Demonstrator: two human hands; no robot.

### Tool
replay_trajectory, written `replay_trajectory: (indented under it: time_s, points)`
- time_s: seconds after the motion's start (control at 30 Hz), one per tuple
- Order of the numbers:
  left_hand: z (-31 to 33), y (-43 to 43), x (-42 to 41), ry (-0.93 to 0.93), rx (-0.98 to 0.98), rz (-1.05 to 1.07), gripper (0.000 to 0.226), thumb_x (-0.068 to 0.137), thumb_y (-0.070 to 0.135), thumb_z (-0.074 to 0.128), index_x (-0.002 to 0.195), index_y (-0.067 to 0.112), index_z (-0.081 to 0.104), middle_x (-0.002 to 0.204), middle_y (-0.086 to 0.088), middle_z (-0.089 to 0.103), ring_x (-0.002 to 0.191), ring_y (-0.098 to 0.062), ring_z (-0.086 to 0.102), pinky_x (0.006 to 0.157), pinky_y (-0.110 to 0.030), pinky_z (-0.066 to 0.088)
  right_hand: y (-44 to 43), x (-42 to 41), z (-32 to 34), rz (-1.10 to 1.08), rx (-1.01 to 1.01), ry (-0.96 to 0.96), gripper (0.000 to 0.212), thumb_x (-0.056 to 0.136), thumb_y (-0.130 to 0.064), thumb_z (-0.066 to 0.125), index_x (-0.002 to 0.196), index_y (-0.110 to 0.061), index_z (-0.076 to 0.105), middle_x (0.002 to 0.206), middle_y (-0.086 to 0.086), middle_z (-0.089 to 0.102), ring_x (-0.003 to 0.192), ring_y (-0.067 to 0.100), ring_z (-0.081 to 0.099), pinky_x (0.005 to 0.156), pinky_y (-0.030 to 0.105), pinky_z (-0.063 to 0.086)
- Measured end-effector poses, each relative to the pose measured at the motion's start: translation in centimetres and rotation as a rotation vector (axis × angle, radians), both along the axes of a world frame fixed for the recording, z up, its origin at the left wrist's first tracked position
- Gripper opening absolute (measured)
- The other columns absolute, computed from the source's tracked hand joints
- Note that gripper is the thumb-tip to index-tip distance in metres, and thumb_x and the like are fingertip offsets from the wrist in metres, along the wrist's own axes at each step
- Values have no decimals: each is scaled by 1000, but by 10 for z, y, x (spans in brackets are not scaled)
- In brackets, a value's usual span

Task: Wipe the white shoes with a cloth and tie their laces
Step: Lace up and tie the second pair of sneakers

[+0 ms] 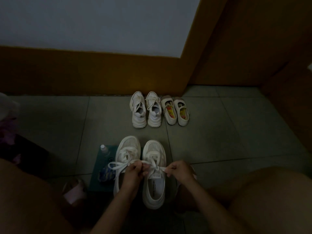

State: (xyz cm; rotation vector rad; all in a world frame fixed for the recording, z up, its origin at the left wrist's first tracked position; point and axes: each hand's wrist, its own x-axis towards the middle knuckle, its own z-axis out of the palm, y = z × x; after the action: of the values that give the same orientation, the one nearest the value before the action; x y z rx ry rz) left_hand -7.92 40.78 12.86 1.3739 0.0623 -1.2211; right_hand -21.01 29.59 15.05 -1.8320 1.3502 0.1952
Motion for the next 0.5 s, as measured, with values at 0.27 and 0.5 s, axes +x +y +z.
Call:
replay_trajectory:
  time_s: [0.27, 0.5]
  points:
    - [-8, 1, 1, 34, -26, 54, 25, 98, 2, 33, 111, -10, 50, 118, -28, 53, 88, -25, 65, 71, -21, 55, -3, -3, -2, 5, 14, 28, 20, 88, -25, 63, 84, -9, 74, 78, 0, 69, 55, -7, 46, 46, 5, 31]
    - [-10, -2, 4, -4, 98, 64, 30, 95, -3, 35, 121, -17, 42, 121, -31, 49, 117, -38, 50, 100, -40, 41, -3, -3, -7, -34, 49, -11, 17, 85, -20, 66, 83, -6, 75, 85, 5, 74, 59, -6, 51, 55, 9, 35]
